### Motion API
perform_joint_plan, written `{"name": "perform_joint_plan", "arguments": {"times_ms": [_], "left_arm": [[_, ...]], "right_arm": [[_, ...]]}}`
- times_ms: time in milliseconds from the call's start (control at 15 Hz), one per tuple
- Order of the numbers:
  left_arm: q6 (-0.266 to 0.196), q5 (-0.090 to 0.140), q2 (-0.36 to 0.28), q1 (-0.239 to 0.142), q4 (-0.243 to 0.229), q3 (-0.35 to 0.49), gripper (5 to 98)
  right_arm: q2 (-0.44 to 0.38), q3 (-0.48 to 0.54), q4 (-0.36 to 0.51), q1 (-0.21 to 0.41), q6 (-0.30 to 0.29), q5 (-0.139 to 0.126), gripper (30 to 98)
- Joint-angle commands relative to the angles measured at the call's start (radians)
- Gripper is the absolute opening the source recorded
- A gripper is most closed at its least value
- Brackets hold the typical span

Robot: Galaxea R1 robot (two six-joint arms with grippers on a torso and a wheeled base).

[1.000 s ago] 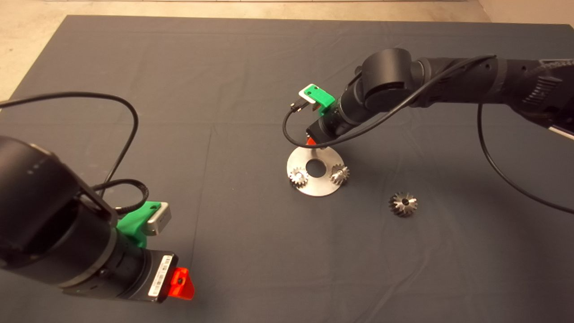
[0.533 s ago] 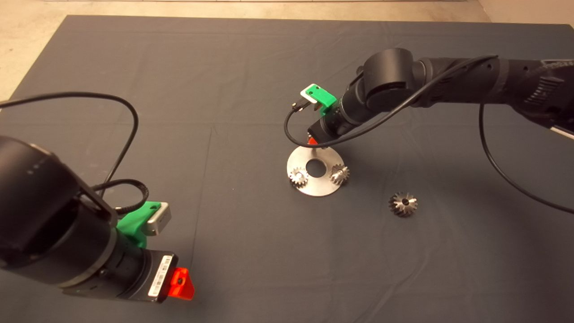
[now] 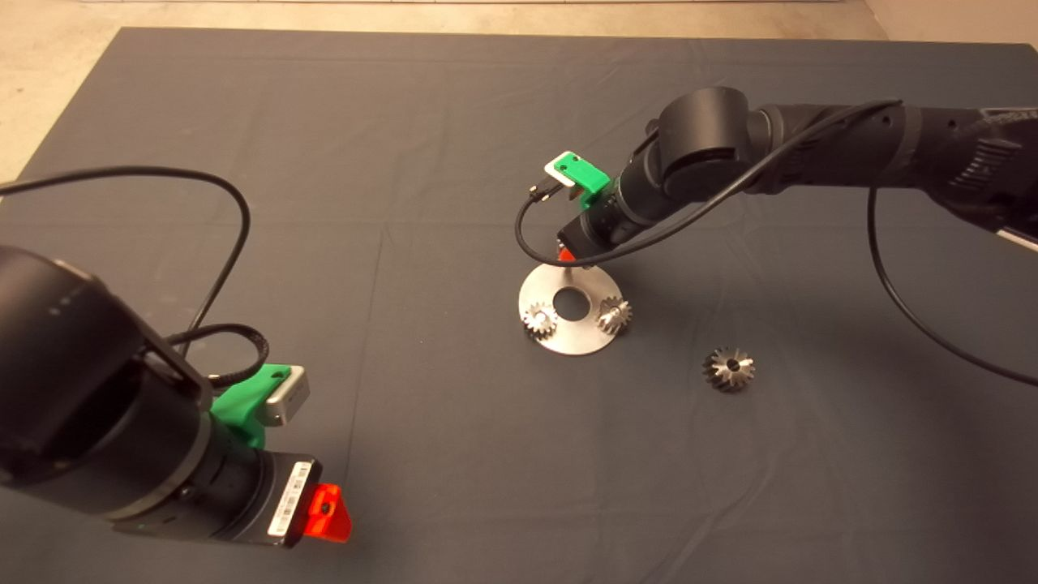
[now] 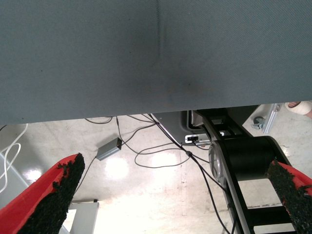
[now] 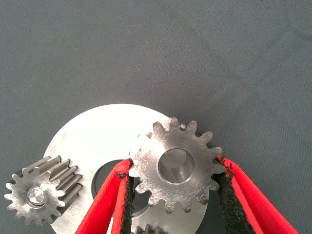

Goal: Remove an incorrectly installed larger gear and replace it with the correct smaller gear

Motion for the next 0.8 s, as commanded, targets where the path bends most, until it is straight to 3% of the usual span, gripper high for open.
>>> {"name": "perform_joint_plan", "arguments": {"times_ms": [0,733], "left_arm": [[-0.003,0.007,-0.002,-0.006,-0.004,0.015,97.6],[-0.003,0.006,-0.002,-0.006,-0.004,0.015,97.6]], "right_arm": [[0.003,0.013,0.012,0.020,-0.003,0.005,39.0],[0.007,0.013,0.010,0.001,-0.004,0.004,39.0]]}}
